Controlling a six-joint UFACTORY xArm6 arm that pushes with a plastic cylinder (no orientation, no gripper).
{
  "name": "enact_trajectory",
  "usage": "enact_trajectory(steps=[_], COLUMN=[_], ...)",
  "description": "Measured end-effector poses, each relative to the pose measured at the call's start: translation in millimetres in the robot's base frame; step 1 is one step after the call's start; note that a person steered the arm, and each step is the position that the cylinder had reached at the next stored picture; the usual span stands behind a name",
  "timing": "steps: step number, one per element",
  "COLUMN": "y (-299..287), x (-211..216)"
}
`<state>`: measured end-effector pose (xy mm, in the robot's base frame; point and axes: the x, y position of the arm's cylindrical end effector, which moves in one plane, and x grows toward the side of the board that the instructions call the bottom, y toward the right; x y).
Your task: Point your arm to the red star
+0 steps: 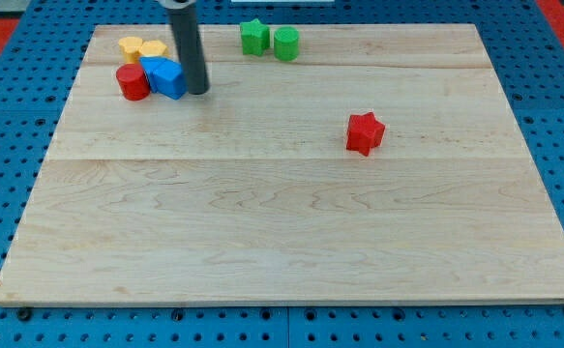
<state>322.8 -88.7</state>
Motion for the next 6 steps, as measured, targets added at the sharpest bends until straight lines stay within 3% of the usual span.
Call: enact_trajectory(steps=[1, 3, 4, 6], y=[119.9, 271.4, 251.6, 160.6], x=[-10.0, 48.7, 80.7, 88.3])
